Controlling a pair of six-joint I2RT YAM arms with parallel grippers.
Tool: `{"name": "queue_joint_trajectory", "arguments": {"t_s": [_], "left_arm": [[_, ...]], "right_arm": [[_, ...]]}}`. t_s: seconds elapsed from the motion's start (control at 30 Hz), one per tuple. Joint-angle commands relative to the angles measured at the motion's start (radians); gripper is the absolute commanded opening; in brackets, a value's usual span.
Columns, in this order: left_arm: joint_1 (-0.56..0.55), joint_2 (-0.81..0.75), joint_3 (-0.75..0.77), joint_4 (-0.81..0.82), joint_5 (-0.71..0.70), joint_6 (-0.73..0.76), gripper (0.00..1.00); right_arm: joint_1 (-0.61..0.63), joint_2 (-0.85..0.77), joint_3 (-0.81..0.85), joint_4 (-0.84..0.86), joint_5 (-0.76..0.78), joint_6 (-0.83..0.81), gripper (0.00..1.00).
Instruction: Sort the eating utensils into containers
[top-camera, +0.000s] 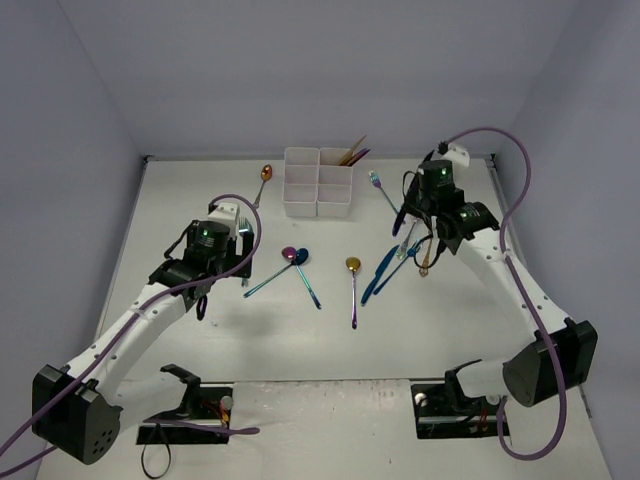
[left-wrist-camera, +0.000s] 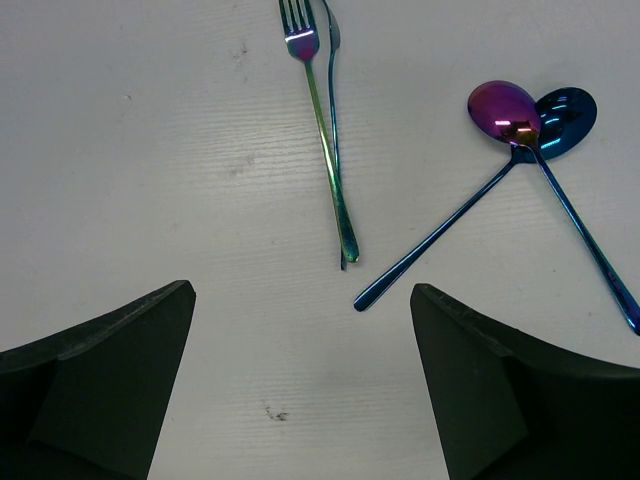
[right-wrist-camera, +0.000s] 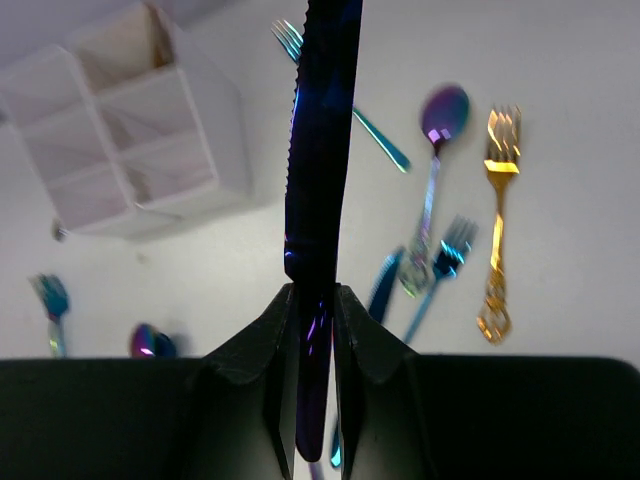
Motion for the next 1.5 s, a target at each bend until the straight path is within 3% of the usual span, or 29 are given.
{"name": "queue_joint_trajectory", "arguments": {"t_s": [0.0, 0.27, 0.5, 0.93, 1.47], "left_arm": [[0.009, -0.019, 0.062, 0.035, -0.029, -0.001, 0.87], [0.011, -0.045, 0.048, 0.047, -0.045, 0.001, 0.87], [0.012, -0.066, 0.036, 0.048, -0.068, 0.006, 0.87], [0.011, -0.061, 0.021, 0.049, -0.078, 0.004, 0.87], [0.009, -0.049, 0.013, 0.052, -0.069, 0.001, 0.87]], "right_arm": [[0.028, 0.1, 0.163, 0.314, 0.06, -0.095, 0.0], [0.107, 0.348, 0.298, 0.829, 0.125, -0.253, 0.0], [0.154, 0.583, 0.448, 1.036, 0.186, -0.317, 0.0], [0.163, 0.89, 0.716, 1.119, 0.235, -0.388, 0.0], [0.156, 1.054, 0.742, 1.164, 0.301, -0.288, 0.0]]}}
